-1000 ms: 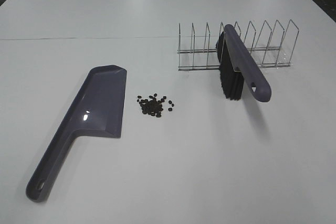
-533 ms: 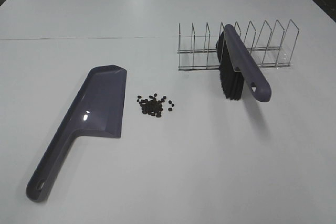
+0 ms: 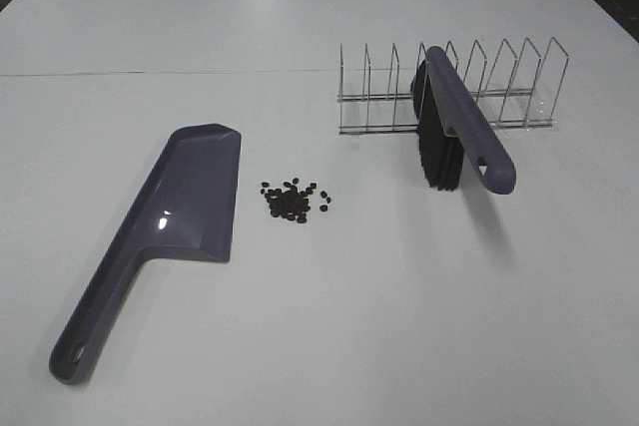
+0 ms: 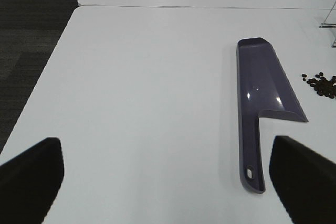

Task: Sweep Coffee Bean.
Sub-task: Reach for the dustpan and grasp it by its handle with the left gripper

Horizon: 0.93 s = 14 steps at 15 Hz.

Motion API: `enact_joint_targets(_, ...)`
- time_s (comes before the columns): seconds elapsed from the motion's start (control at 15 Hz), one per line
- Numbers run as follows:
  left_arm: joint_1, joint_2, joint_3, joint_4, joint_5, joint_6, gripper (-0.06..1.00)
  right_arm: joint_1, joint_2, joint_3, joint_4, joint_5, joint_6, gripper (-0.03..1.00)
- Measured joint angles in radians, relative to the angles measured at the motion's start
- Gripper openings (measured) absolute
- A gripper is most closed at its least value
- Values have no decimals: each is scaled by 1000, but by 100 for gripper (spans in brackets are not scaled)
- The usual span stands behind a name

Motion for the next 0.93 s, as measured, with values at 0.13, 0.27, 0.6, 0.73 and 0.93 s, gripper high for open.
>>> enact_joint_targets(0.13, 0, 0, 0, 0, 0, 0, 100, 0, 0, 0, 0, 0, 0, 98)
enact_joint_targets(0.27, 0, 0, 0, 0, 0, 0, 100, 0, 0, 0, 0, 0, 0, 98)
enact_joint_targets(0.6, 0, 0, 0, 0, 0, 0, 99, 0, 0, 0, 0, 0, 0, 98)
enact_joint_targets(0.73, 0, 0, 0, 0, 0, 0, 99, 0, 0, 0, 0, 0, 0, 98)
enact_joint_targets(0.93, 0, 0, 0, 0, 0, 0, 99, 0, 0, 0, 0, 0, 0, 98)
